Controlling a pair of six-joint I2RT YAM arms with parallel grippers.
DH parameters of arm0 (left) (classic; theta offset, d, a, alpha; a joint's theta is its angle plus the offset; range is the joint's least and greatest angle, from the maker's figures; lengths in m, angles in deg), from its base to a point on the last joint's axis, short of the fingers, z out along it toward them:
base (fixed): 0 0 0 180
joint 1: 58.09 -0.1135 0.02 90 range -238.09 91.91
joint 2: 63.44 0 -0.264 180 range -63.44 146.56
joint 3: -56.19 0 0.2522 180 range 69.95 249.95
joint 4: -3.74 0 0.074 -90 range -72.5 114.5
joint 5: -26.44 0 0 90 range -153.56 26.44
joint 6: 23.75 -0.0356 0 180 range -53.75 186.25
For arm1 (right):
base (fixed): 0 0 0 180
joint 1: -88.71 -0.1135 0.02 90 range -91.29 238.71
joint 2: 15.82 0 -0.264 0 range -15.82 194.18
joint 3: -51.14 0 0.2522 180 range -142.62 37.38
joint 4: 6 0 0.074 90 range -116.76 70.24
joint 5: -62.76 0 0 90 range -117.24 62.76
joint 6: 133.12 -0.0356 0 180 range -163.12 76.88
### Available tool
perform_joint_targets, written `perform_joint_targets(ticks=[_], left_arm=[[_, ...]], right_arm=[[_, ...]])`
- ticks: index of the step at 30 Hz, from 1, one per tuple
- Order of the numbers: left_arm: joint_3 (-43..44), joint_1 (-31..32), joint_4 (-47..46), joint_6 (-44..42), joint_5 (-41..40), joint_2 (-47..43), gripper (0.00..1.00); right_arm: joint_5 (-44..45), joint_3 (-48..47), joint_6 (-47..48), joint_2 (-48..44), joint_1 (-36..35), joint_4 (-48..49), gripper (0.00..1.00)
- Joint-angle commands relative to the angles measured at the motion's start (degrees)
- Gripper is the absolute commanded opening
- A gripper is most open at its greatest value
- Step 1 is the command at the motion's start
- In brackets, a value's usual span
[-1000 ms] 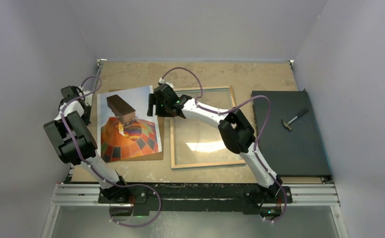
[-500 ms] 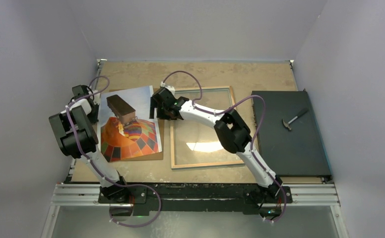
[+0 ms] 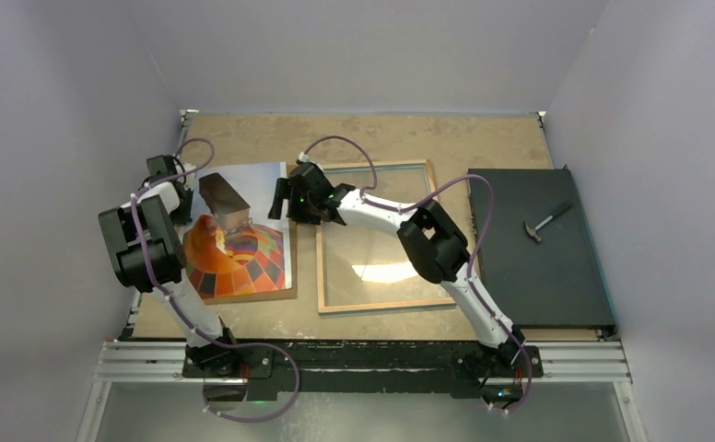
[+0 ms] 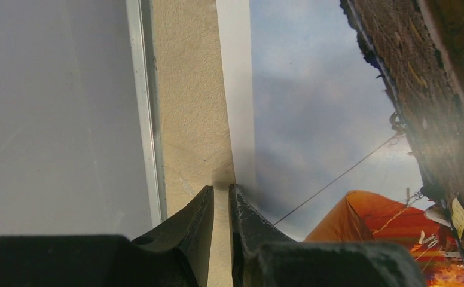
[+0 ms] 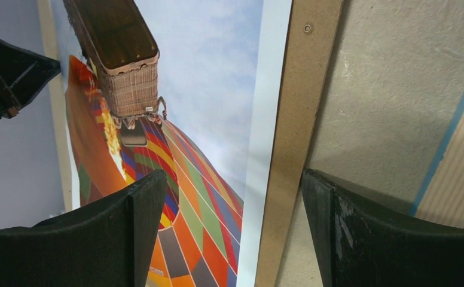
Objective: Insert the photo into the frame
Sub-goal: Pick up the photo at the center of the board.
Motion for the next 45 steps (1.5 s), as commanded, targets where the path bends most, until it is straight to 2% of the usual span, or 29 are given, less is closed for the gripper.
perform_joint_targets(ticks=[1, 8, 18, 34, 45], left_arm=[[-3.3, 0.8, 3.4, 2.8, 5.1, 0.2, 0.14], [-4.4, 0.7, 4.7, 2.6, 6.7, -3.2, 0.14], [-6.7, 1.4, 4.1, 2.8, 7.7, -3.0, 0.14], [-8.0, 5.7, 4.3, 4.4, 9.0, -3.0, 0.14], [-6.5, 6.3, 8.2, 4.4, 20.4, -3.0, 0.13]], right_arm=[[-5.2, 3.0, -2.3, -1.0, -0.7, -0.1, 0.86], [-6.9, 8.0, -3.5, -3.5, -0.7, 3.0, 0.86], [-11.6, 11.7, -6.1, -4.2, -0.6, 8.6, 0.86], [-13.9, 12.2, -6.5, -2.5, -0.5, 9.4, 0.85], [-15.3, 12.9, -6.7, -2.9, -0.5, 10.8, 0.84]])
